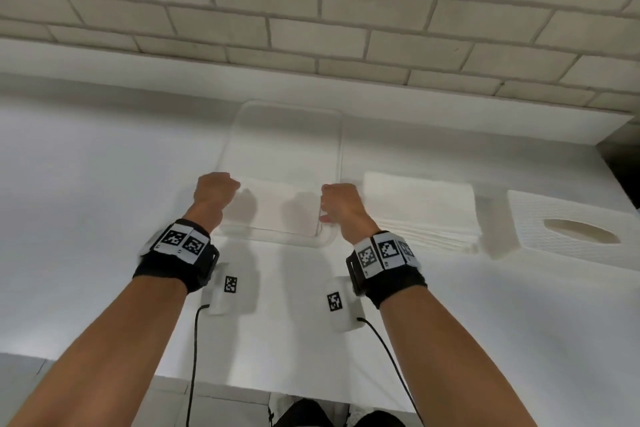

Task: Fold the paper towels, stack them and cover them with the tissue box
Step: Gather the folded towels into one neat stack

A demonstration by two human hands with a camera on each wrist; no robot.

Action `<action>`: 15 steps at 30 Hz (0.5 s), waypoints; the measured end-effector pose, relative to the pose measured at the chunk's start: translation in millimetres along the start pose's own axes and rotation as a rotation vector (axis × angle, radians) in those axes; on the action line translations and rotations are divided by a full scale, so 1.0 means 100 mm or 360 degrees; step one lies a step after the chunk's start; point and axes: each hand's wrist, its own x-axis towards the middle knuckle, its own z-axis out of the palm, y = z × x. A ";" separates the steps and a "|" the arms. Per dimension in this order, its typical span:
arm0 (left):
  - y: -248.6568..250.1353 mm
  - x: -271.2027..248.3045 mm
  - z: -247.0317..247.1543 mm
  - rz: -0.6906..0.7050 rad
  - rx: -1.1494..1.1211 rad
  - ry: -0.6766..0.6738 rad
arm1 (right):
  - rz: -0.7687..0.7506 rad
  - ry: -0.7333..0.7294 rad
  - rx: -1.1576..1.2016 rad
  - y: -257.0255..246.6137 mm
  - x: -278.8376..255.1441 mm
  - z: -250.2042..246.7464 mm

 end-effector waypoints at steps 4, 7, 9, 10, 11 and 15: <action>-0.16 0.16 -0.10 -0.0071 0.0215 0.0096 | 0.0117 0.0057 -0.0231 0.10 0.18 0.18; -0.12 0.10 -0.11 -0.0138 0.0223 0.0109 | 0.0133 0.0107 -0.0234 0.10 0.27 0.21; -0.10 0.11 -0.11 -0.0177 0.0172 0.0076 | 0.0136 0.0117 -0.0208 0.10 0.30 0.21; -0.09 0.10 -0.11 -0.0209 0.0159 0.0041 | 0.0148 0.0112 -0.0202 0.10 0.30 0.20; -0.08 0.09 -0.10 -0.0216 0.0136 0.0027 | 0.0158 0.0108 -0.0190 0.11 0.31 0.22; -0.06 0.08 -0.12 -0.0229 0.0102 -0.0063 | 0.0169 0.0115 -0.0135 0.16 0.32 0.22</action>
